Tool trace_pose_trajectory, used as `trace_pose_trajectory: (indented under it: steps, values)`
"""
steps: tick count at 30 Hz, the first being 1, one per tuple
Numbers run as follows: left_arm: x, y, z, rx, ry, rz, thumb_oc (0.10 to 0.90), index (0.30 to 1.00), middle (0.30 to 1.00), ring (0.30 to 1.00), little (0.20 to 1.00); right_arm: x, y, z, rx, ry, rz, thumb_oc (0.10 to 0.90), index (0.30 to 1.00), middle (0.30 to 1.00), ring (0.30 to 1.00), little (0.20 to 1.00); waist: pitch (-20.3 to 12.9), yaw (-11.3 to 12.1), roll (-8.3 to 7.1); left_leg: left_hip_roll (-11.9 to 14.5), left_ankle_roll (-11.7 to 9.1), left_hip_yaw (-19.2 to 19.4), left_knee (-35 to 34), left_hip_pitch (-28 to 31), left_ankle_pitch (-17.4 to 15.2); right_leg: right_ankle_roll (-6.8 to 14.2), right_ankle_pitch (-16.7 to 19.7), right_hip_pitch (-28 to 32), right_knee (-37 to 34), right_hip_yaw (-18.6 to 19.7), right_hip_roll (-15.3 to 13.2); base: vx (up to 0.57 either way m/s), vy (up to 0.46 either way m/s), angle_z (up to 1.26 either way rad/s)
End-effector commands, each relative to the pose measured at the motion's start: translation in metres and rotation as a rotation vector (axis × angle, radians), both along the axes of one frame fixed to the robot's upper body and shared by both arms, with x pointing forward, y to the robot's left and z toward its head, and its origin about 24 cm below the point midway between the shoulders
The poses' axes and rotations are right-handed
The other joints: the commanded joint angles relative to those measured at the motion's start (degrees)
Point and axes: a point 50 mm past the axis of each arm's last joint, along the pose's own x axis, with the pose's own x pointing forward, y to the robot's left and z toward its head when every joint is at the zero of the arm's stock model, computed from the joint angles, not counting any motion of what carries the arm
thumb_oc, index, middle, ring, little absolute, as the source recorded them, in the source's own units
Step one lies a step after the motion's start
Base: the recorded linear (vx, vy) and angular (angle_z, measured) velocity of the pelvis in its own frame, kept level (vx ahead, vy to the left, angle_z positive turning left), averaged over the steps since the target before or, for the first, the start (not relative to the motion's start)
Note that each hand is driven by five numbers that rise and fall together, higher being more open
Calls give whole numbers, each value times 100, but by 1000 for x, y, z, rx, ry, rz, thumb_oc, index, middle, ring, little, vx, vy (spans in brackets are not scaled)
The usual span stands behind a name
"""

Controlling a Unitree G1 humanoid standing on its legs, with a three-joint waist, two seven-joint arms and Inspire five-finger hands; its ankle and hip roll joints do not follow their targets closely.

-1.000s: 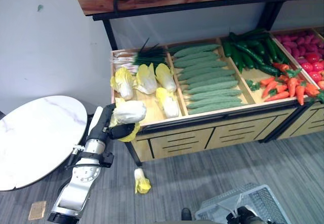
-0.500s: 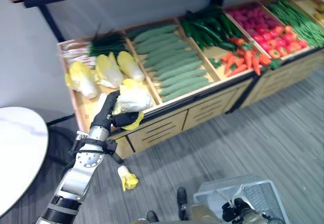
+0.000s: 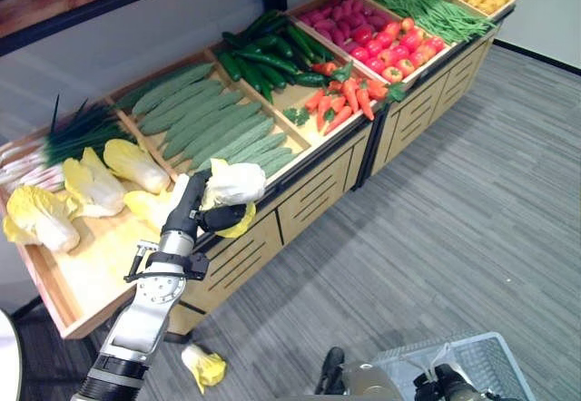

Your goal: Get the vegetables into the basket

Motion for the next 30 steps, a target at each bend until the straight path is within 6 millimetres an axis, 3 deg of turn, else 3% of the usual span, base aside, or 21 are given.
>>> trace_pose_trajectory:
  steps: [1, 2, 4, 5, 6, 7, 8, 9, 10, 11, 13, 15, 17, 18, 19, 20, 22, 24, 30]
  values:
    - [10, -11, 39, -43, -201, -66, 400, 300, 300, 300, 300, 8, -1, 2, -13, -42, -7, 400, 300, 300, 300, 300, -305, -135, -215, -425, -94, -76, -287, 9, -102, 892, 206, 928, -1300, 853, -104, 251, -400, -17]
    - [12, -12, 26, -61, -146, -60, 400, 300, 300, 300, 300, 10, -7, 5, -27, -62, -32, 400, 300, 300, 300, 300, -266, -198, -202, -277, -273, -97, 13, -43, 135, 760, 57, 945, -1252, 992, 4, 193, -321, -5]
    - [13, -12, 26, -61, -147, -61, 400, 300, 300, 300, 300, 10, -7, 5, -27, -63, -32, 400, 300, 300, 300, 300, -265, -189, -205, -257, -297, -96, 50, -57, 131, 743, 47, 943, -1250, 997, 13, 127, -261, -18]
    - [15, -13, 20, -61, -111, -73, 400, 300, 300, 300, 300, 13, -13, 9, -41, -77, -42, 400, 300, 300, 300, 300, -168, -182, -282, 28, -536, -197, 896, -358, 504, 555, -96, 1019, -1280, 1147, 135, 225, -451, -31]
    - [14, -8, 14, -26, -87, -53, 400, 300, 300, 300, 300, 12, -16, 10, -51, -71, -38, 400, 300, 300, 300, 300, -119, -114, -345, 153, -620, -477, 1433, -531, 753, 431, -169, 1085, -1283, 1258, 238, 268, -614, -22]
    - [13, -6, 9, -19, -69, -42, 400, 300, 300, 300, 300, 12, -21, 11, -66, -66, -31, 400, 300, 300, 300, 300, 8, 19, -449, 183, -563, -1062, 2082, -943, 901, 286, -217, 1134, -1321, 1448, 335, 152, -342, -52]
    - [13, -6, 9, -19, -70, -42, 400, 300, 300, 300, 300, 12, -21, 11, -66, -66, -32, 400, 300, 300, 300, 300, 6, 17, -448, 193, -561, -1068, 2112, -964, 890, 280, -217, 1129, -1325, 1443, 340, 30, -195, -104]
    - [12, -3, 7, -19, -66, -22, 400, 300, 300, 300, 300, 16, -22, 13, -71, -69, -17, 400, 300, 300, 300, 300, 48, 123, -516, 31, -348, -1406, 2319, -1171, 774, 214, -204, 1102, -1355, 1565, 362, 8, -50, -141]
    - [8, 0, 3, -25, -49, -7, 400, 300, 300, 300, 300, 19, -23, 14, -77, -67, 0, 400, 300, 300, 300, 300, 66, 260, -599, -335, -151, -2067, 2301, -1537, 392, 265, -137, 1073, -1391, 1856, 374, 8, -45, -114]
    - [8, 0, 3, -24, -50, -7, 400, 300, 300, 300, 300, 20, -23, 14, -76, -67, 0, 400, 300, 300, 300, 300, 62, 259, -601, -334, -142, -2063, 2318, -1554, 386, 266, -131, 1067, -1398, 1857, 372, 43, -37, -97]
    - [2, 6, -2, -1, -26, 6, 400, 300, 300, 300, 300, 15, -28, 16, -85, -57, -10, 400, 300, 300, 300, 300, 72, 205, -756, -317, -33, -2122, 1381, -1542, 98, 336, -36, 1125, -1446, 2024, 293, 70, -10, -77]
    - [0, 8, -5, -1, -17, 12, 400, 300, 300, 300, 300, 15, -30, 16, -89, -57, -5, 400, 300, 300, 300, 300, 84, 214, -783, -403, -43, -2222, 963, -1497, 170, 359, -21, 1133, -1430, 2064, 237, 41, 70, -28]
    - [-3, 11, -6, 4, -19, 28, 400, 300, 300, 300, 300, 20, -29, 17, -91, -65, 9, 400, 300, 300, 300, 300, 119, 327, -741, -653, -44, -2953, 423, -1441, 228, 362, -32, 1151, -1362, 2319, 250, 44, 173, -59]
    - [-5, 13, -8, 7, -12, 42, 400, 300, 300, 300, 300, 24, -26, 17, -85, -73, 22, 400, 300, 300, 300, 300, 113, 399, -696, -842, -42, -3578, 194, -1433, 308, 372, 1, 1137, -1326, 2554, 287, 66, 224, -123]
    - [-6, 14, -10, 3, -6, 51, 400, 300, 300, 300, 300, 25, -25, 17, -82, -72, 28, 400, 300, 300, 300, 300, 107, 414, -657, -897, -54, -3852, 164, -1410, 286, 385, -11, 1138, -1270, 2703, 308, 149, 297, -141]
    - [-8, 14, -12, 7, 2, 41, 400, 300, 300, 300, 300, 21, -22, 14, -70, -65, 27, 400, 300, 300, 300, 300, 54, 350, -621, -819, -5, -3583, 40, -1236, 196, 391, -23, 1217, -1294, 2803, 303, 171, 311, -121]
    - [-10, 14, -13, 17, 10, 32, 400, 300, 300, 300, 300, 22, -21, 14, -64, -65, 25, 400, 300, 300, 300, 300, 40, 352, -593, -821, 49, -3515, -28, -1158, 163, 404, -33, 1235, -1313, 2874, 299, 130, 266, -58]
    - [-11, 15, -13, 57, 25, 11, 400, 300, 300, 300, 300, 19, -18, 12, -54, -59, 19, 400, 300, 300, 300, 300, 1, 319, -535, -852, 164, -3223, -216, -933, 99, 518, 25, 1306, -1375, 3006, 224, 130, 379, -17]
    - [-9, 18, -11, 118, 33, -9, 400, 300, 300, 300, 300, 29, -4, 9, -16, -91, 22, 400, 300, 300, 300, 300, -34, 324, -493, -986, 364, -2842, -684, -727, 89, 821, 197, 1088, -1373, 3358, 138, 29, 299, -32]
